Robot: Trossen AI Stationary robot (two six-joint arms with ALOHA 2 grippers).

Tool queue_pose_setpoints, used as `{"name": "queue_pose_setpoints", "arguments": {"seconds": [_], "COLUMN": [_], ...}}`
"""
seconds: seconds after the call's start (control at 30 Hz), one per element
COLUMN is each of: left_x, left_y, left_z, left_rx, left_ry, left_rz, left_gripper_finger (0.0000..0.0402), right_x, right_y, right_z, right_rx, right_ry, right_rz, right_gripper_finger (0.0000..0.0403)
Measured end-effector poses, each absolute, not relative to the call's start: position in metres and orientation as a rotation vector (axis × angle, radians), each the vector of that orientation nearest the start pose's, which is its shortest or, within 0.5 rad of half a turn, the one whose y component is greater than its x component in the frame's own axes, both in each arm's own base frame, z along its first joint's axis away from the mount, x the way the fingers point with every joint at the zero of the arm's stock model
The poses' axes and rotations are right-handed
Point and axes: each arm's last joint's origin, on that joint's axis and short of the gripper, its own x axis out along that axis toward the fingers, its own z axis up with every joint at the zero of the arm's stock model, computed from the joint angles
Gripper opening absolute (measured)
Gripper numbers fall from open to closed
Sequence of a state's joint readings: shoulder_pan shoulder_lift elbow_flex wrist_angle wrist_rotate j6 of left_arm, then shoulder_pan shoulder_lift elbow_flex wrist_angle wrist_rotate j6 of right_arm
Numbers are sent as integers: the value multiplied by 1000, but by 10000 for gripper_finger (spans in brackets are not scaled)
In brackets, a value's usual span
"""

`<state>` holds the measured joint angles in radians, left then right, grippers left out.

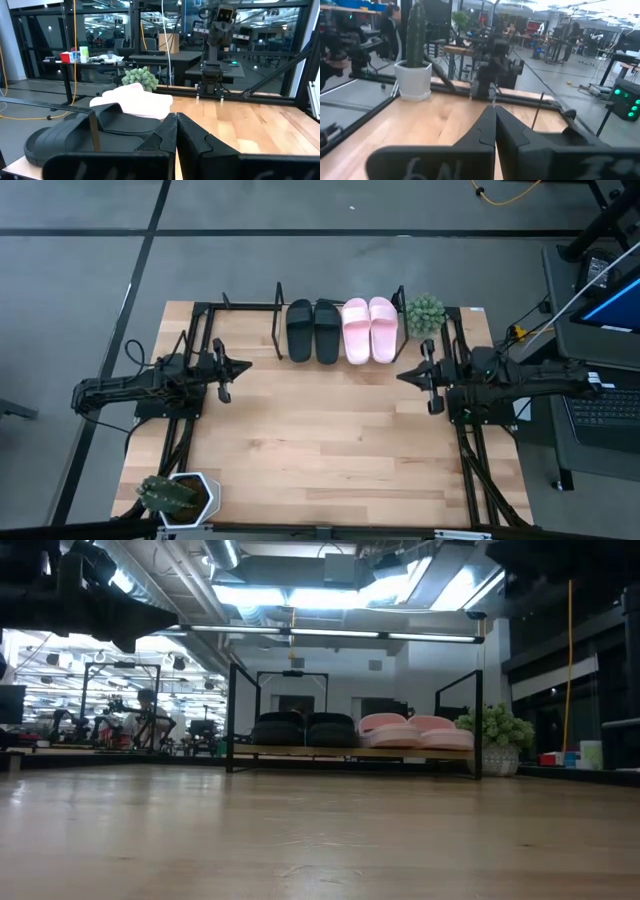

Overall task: Pick and place slides into the shelf
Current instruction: Return to Home Position

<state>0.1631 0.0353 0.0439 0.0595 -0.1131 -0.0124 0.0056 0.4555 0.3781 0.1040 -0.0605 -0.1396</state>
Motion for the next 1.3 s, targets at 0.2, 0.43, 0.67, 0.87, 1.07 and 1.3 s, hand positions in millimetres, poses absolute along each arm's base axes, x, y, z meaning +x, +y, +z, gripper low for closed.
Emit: {"name": "queue_pose_setpoints", "arguments": {"seconds": [0.2,0.43,0.67,0.87,1.07,1.3], "left_x": [97,98,98,98,98,98], "left_y": [19,17,17,17,17,17], "left_z": [169,169,167,167,167,167], "left_rx": [-22,-30,-57,-42,-42,-42], "left_ry": [-37,-35,-17,-13,-13,-13], "left_rz": [273,241,241,240,240,240], "left_gripper_finger": [1,1,7,7,3,6], "right_x": [118,112,113,113,113,113], "right_y": [3,3,3,3,3,3], "right_z": [234,210,183,181,181,180], "right_rx": [-135,-134,-144,-165,-165,-105], "right_ry": [-97,-117,-155,-144,-142,-123], "right_rz": [66,68,67,67,67,72], "right_gripper_finger": [10,5,11,4,27,39]}}
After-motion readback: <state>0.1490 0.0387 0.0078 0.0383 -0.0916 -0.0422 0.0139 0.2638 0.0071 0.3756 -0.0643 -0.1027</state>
